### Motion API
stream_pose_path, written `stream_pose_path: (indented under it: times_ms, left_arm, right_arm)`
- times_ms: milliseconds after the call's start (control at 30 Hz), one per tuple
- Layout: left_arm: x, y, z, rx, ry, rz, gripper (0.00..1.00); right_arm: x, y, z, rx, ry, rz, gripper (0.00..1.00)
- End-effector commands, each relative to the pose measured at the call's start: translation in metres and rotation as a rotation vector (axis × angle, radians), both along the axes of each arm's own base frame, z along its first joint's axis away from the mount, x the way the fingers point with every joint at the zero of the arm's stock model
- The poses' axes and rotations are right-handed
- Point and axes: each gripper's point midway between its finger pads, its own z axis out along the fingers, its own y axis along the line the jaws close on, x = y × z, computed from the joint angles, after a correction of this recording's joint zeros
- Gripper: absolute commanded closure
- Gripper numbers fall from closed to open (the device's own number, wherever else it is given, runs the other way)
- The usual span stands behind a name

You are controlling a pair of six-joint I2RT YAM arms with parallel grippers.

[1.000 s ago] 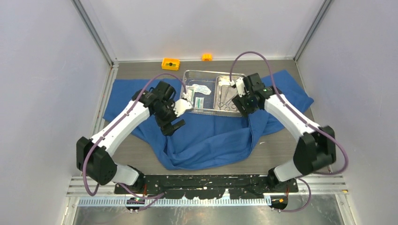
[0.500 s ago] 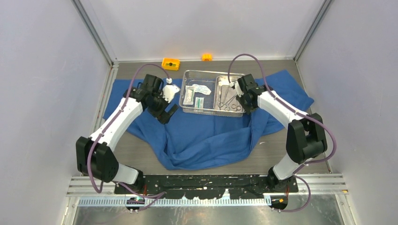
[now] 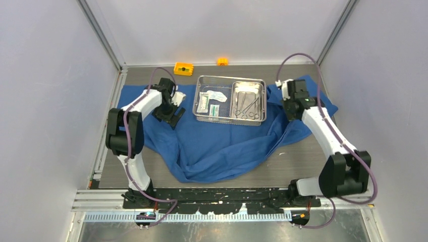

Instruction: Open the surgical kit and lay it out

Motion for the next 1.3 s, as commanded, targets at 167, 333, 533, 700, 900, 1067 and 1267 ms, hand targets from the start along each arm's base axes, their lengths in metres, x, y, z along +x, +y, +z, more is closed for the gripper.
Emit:
stream_pose_path:
  times_ms: [167, 333, 533, 700, 900, 1067, 1267]
  left_arm:
    - [0.018, -0.013, -0.006, -0.085, 0.014, 0.060, 0.24]
    - [0.020, -0.016, -0.001, -0.155, 0.008, 0.097, 0.22]
    - [0.026, -0.011, -0.009, -0.134, 0.013, 0.115, 0.23]
    - [0.022, -0.006, -0.021, -0.105, 0.026, 0.119, 0.32]
    - [0.015, -0.002, -0.021, -0.092, 0.015, 0.116, 0.55]
    - [0.012, -0.002, -0.007, -0.109, -0.009, 0.108, 0.75]
    - [0.006, 0.006, 0.011, -0.131, -0.033, 0.120, 1.00]
  right_arm:
    - [-0.030, -0.023, 0.022, 0.054, -0.085, -0.068, 1.00]
    - [-0.040, -0.030, 0.021, 0.065, -0.095, -0.102, 1.00]
    - [-0.049, -0.040, 0.023, 0.091, -0.096, -0.153, 1.00]
    - [-0.055, -0.042, 0.024, 0.099, -0.094, -0.163, 1.00]
    - [-0.058, -0.041, 0.022, 0.105, -0.080, -0.160, 1.00]
    - [-0.057, -0.040, 0.017, 0.113, -0.064, -0.155, 1.00]
    - [-0.060, -0.042, 0.017, 0.102, -0.057, -0.159, 1.00]
